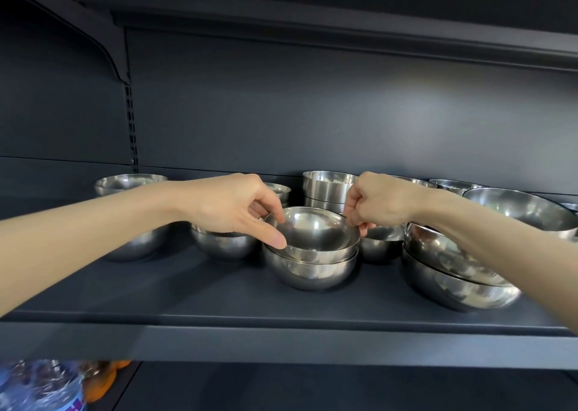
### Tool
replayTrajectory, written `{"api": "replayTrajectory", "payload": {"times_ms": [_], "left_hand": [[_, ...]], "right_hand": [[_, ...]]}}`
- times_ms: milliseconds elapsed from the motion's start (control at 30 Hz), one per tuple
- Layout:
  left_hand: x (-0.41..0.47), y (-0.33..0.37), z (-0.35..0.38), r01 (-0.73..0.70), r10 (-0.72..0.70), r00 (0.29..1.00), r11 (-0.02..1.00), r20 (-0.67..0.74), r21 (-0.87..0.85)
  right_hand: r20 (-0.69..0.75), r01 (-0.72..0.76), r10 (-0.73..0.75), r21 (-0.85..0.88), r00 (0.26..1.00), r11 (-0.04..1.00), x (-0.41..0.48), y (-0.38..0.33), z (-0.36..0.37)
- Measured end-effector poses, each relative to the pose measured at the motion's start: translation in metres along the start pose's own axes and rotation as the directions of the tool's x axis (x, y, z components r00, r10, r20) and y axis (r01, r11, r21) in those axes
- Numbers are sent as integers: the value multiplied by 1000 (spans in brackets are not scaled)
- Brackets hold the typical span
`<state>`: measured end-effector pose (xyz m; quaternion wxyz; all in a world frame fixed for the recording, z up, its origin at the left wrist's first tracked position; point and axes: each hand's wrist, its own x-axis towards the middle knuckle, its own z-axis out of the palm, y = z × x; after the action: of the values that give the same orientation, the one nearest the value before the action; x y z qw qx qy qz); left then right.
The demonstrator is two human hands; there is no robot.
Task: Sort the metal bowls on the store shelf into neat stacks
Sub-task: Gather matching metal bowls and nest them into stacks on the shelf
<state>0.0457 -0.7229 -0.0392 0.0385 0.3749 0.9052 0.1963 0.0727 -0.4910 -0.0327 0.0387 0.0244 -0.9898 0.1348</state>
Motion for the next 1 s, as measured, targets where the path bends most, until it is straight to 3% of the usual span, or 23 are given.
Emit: {"api": "replayTrajectory", "payload": {"times_ms": [300, 567, 1000], "left_hand": [[-1, 1, -2, -22, 21, 1000, 999, 22, 41], [4, 28, -6, -121, 147, 984, 967, -103, 226], [62, 120, 42, -214, 246, 961, 949, -122, 231]], "right_hand": [[11, -19, 19, -3, 1000, 1000, -6, -4, -2], [-117, 25, -52, -221, 992, 975, -30, 11, -27], [-107, 3, -27, -215, 994, 977, -93, 121, -57]]}}
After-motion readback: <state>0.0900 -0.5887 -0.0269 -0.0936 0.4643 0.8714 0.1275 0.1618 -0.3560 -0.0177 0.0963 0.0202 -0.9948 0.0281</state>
